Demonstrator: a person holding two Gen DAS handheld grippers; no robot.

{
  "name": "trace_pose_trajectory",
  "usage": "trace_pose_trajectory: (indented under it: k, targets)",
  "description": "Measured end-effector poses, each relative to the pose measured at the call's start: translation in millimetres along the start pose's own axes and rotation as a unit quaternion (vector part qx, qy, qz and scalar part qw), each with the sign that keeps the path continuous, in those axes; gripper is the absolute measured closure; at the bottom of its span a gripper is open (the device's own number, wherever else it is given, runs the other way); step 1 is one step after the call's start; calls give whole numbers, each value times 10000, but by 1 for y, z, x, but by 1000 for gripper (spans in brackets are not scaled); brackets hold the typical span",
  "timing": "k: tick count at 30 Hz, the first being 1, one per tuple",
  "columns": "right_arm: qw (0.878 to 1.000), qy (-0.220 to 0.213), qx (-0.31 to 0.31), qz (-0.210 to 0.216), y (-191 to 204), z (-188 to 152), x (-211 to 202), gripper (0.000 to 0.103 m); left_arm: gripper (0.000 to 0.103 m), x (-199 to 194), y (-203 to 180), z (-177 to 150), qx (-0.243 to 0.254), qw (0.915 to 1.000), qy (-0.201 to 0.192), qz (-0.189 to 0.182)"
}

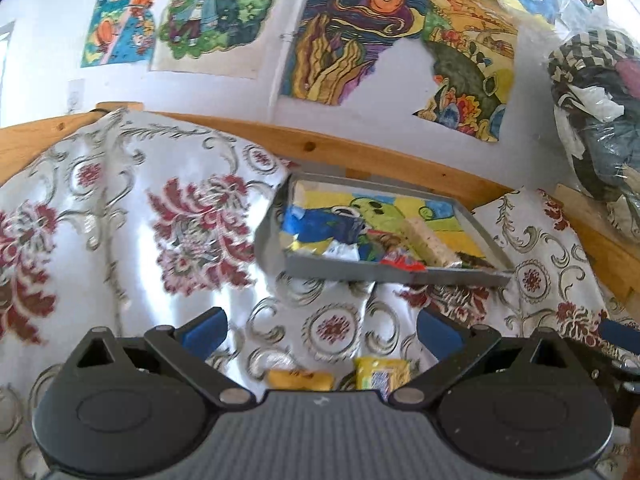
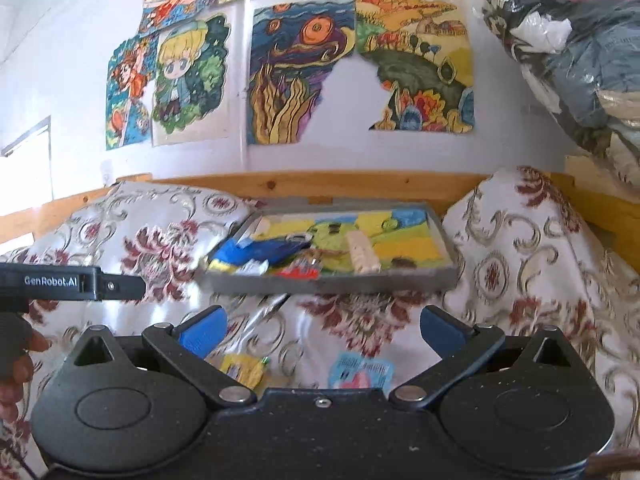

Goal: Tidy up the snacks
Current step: 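Move both tools back over the snack pile on the bedspread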

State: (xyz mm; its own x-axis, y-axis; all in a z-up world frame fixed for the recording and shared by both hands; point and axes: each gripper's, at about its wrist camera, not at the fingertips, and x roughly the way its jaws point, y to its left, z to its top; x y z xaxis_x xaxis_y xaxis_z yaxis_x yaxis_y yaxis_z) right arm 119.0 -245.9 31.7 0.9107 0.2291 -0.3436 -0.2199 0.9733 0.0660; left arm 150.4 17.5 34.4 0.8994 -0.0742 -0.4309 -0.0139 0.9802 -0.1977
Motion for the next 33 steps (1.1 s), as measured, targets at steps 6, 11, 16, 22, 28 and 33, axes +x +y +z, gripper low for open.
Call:
trace_pose_trajectory:
  k: [6, 11, 16, 22, 28, 33]
  targets:
    - [9996, 280, 85, 13, 14, -20, -13, 1, 1, -21, 15, -26, -40, 9997, 81, 219]
    - [9983, 573, -47, -56, 21, -38, -19, 1, 1, -27, 20, -39, 258, 9988, 415, 102]
    - [9950, 994, 8, -108, 20, -55, -19, 1, 1, -26, 17, -51, 413, 9972, 606, 149]
    - [9916, 1292, 19, -49, 21, -67, -18, 1, 1, -18, 13, -62, 583, 9940, 929, 64]
    - [9888, 1489, 108, -33, 19, -73, -17, 1, 1, -13, 13, -70, 583, 9925, 1070, 110]
    - [9862, 1643, 185, -80, 18, -77, -16, 1, 1, -12, 13, -72, 592, 9919, 1122, 114]
